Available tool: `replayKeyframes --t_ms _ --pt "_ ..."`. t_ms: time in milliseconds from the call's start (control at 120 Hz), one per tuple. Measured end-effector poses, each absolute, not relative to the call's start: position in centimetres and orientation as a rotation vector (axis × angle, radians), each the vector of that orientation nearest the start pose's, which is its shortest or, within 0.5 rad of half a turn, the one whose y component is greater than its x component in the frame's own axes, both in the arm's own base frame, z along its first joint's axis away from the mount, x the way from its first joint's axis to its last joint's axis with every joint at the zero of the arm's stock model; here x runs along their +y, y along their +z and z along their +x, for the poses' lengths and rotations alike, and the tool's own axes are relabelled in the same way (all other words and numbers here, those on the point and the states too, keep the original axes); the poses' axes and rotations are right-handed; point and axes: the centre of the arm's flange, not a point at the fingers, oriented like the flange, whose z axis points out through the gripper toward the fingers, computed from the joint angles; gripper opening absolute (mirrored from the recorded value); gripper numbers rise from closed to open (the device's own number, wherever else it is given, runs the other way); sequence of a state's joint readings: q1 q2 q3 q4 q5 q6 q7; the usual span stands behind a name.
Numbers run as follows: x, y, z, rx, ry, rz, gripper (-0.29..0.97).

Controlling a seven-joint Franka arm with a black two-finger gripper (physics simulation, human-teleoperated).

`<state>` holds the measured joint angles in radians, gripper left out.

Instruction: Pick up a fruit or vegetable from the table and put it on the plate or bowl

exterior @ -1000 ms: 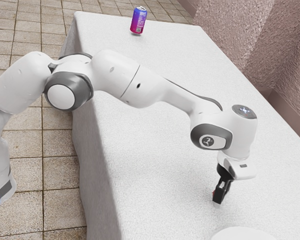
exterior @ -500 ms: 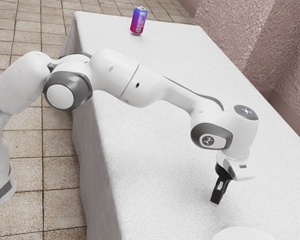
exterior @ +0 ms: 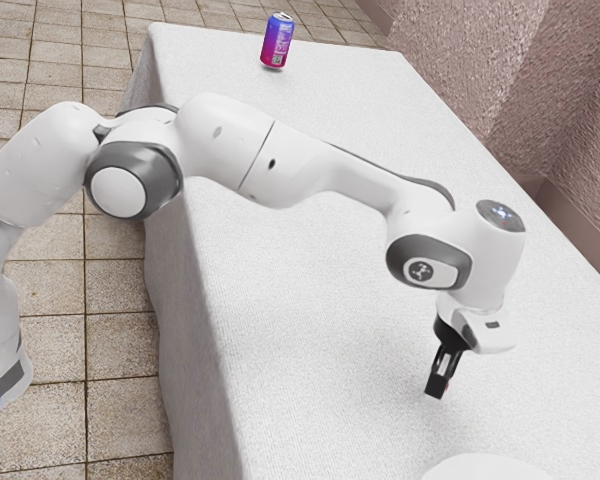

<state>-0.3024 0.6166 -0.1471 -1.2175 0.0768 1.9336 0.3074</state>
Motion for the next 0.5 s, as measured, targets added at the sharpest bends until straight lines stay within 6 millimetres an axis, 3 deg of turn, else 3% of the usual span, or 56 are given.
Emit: replayKeyframes --t_ms 117,400,500 --pt "-31.3 45.7 66.3 1.184 -0.191 -2.914 0.12" --pt "-43.6 53.5 57.1 1.424 -0.325 -2.82 0.13" --pt "-46.5 54.3 55.6 1.463 -0.402 -2.814 0.12"
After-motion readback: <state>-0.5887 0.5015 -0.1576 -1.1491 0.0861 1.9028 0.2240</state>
